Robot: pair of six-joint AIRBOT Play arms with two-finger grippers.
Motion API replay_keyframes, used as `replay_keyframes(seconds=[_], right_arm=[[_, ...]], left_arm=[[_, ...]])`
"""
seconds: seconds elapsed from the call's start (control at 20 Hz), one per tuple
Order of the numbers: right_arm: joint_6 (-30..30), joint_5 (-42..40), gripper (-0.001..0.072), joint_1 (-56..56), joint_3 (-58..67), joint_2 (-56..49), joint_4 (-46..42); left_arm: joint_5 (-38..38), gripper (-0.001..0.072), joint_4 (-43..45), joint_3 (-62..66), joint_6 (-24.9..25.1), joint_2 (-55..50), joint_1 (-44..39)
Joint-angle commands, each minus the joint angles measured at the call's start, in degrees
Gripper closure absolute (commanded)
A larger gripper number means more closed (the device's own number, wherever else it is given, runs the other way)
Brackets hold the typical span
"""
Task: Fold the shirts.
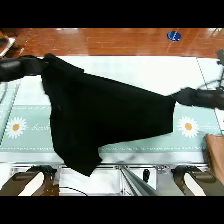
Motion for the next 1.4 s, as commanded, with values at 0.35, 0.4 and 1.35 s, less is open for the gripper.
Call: replay_keyframes(seconds=[0.35,0.4,1.35], right_arm=[[-8.63,-17.55,0.0302,-1.81,16.68,-40.59,19.23],[-8.68,-14.01,0.0302,-3.52,19.47,-40.96,19.17],[-9.64,1.36,0.0303,-23.67,-29.03,6.36,5.44]], left_arm=[[3.82,0.0206,-5.92,-0.26,-0.83,-16.83,-5.7],[-0.31,0.0197,-4.02,0.35,-1.81,-16.7,-4.2],[-30.91,0.0199,15.39,-35.34,-8.85,-2.16,28.48]])
